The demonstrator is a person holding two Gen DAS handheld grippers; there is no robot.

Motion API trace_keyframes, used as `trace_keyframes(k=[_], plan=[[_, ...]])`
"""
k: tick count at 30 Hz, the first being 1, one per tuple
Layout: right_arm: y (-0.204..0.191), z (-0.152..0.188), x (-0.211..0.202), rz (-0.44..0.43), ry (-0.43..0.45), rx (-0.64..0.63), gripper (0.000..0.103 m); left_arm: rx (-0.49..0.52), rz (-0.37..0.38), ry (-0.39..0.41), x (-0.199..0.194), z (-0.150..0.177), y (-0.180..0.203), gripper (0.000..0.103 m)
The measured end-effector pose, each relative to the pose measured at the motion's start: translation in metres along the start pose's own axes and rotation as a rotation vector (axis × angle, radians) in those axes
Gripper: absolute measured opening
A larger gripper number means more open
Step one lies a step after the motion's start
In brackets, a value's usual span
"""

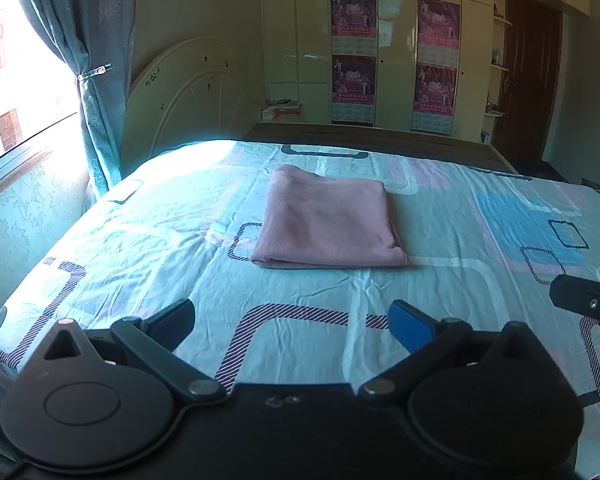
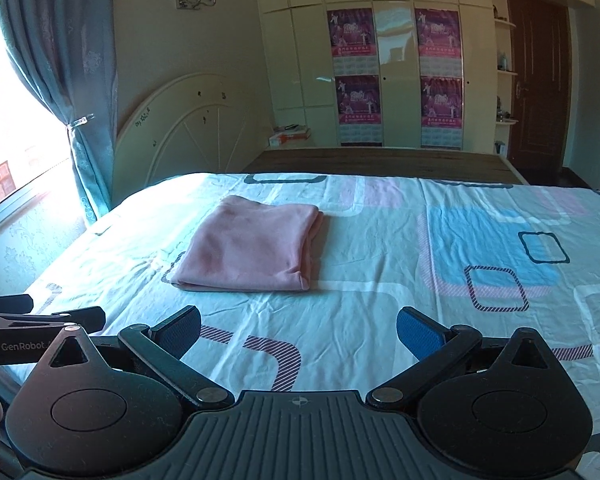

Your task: Fold small clothes

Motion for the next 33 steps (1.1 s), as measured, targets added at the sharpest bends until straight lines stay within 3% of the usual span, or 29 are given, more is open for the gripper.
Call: trace_keyframes(k=[14, 33], plan=[[0.005, 0.009, 0.000, 0.042, -0.007, 0.000, 0.103, 0.002, 0.018, 0.005, -0.014, 0.007, 0.008, 0.103], [0.002, 0.012, 0.006, 0.005, -0.024, -0.007, 0.103, -0.005, 0.012, -0.001, -0.015, 0.007, 0.010, 0.103]])
Point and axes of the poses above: each gripper's, at about its wrist camera, not at the fingertips, and x roughly the way its jaws point, y to its right, z to its underside, the point moved 5 cm from there along x, roughly the way its jaws point, and after that the axes turned 3 degrees about x, right-handed, at the moved point
